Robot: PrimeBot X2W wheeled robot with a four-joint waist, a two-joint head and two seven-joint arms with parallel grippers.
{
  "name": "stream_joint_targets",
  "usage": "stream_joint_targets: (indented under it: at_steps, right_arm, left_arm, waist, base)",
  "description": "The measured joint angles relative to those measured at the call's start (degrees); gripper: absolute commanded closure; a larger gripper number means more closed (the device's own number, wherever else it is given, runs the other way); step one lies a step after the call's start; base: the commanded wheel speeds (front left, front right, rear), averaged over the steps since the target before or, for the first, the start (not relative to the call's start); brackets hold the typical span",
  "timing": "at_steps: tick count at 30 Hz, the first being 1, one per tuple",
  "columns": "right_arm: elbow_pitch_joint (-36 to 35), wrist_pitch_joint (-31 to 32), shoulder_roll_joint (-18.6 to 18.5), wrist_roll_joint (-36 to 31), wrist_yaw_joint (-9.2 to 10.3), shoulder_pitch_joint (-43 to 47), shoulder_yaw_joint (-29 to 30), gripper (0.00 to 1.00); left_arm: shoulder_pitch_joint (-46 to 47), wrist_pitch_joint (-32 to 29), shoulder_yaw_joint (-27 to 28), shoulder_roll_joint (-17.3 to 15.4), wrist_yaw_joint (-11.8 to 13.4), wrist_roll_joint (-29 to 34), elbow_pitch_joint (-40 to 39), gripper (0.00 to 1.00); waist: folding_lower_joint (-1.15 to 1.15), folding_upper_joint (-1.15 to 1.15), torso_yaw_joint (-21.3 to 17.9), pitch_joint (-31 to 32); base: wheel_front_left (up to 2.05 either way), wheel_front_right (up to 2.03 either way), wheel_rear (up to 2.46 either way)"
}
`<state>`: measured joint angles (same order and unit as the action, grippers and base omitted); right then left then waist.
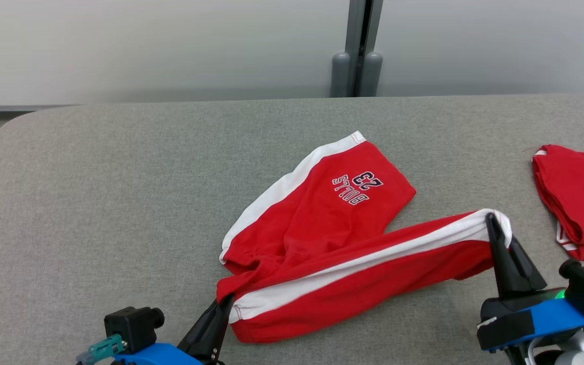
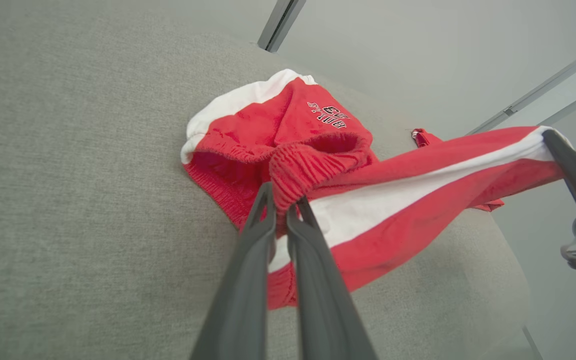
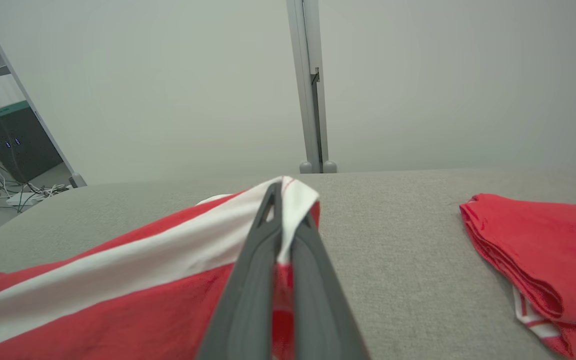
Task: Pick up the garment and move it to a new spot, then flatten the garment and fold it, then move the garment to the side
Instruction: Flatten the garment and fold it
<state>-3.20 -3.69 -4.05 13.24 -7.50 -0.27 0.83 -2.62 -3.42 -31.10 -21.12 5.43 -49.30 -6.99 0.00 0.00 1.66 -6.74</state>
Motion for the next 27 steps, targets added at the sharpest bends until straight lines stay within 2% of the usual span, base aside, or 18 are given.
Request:
stream_joint_targets:
  at_steps: [7, 16, 21, 27]
  right_arm:
    - [2.27, -0.89, -0.40, -0.16, -0.02, -3.42, 1.71, 1.00]
    - [6.83, -0.49, -2.98, -0.25, 0.00, -11.20, 1.09, 1.00]
    - [12.71, 1.14, -5.83, 0.08, 0.00, -19.47, -1.19, 1.00]
    - [23.99, 3.18, -7.81, 0.88, 0.00, -31.54, -5.01, 1.00]
  left_arm:
    - [0.47, -0.11, 0.91, 0.43, -1.21, -2.58, 3.04, 1.00]
    - [4.19, -2.34, 0.32, 1.74, -2.80, -4.21, -1.14, 1.00]
    - [9.76, -3.44, 0.81, 2.74, -2.44, -3.96, -1.34, 1.00]
    - [17.10, -4.85, 2.33, 6.30, -1.43, -5.49, 5.28, 1.00]
  waist:
    - [0.00, 0.00, 1.43, -1.66]
    - [0.00, 0.00, 2.71, -3.16]
    - [0.00, 0.00, 4.10, -4.59]
    - [0.01, 0.00, 5.94, -7.25]
  base:
    - [0.00, 0.00, 0.00]
    - [0.00, 0.00, 0.00]
    - [0.00, 0.00, 0.00]
    - [0.00, 0.00, 0.00]
